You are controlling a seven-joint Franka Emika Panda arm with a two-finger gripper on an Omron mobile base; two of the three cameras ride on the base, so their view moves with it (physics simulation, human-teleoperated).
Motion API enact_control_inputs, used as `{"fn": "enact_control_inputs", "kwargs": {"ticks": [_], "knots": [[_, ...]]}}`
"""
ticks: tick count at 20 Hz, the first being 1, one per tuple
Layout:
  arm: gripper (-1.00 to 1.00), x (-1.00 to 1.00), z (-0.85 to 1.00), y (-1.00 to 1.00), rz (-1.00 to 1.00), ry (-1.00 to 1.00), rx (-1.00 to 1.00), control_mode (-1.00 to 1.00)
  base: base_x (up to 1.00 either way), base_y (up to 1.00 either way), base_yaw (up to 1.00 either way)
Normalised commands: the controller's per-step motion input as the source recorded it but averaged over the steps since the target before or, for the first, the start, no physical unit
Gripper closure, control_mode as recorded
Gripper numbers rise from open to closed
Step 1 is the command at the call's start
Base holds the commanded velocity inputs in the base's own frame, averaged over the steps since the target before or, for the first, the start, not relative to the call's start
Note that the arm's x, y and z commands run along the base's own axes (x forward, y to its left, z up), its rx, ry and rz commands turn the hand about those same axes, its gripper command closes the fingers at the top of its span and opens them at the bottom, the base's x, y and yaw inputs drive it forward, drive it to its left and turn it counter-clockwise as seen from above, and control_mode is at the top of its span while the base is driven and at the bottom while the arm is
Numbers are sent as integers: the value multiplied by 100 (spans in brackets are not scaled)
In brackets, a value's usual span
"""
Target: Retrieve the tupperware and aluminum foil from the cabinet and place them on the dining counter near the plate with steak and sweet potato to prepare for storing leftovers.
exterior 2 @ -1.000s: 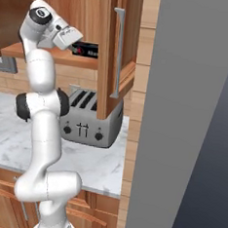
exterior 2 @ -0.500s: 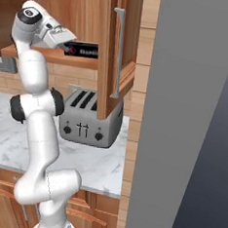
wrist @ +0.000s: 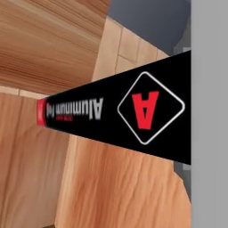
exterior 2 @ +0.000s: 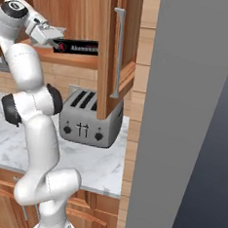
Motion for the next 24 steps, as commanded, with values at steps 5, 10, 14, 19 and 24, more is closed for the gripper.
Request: {"fn": "enact_control_inputs", "kwargs": {"ticks": [5,10,14,19,24], "knots": [[100,-100,-40,0,32,0,15,-100,0,0,0],[100,-100,-44,1,36,0,13,-100,0,0,0],[100,-100,-14,13,33,0,15,-100,0,0,0],[100,-100,-9,41,13,0,16,-100,0,0,0],[100,-100,-3,18,-4,5,24,-100,0,0,0]]}}
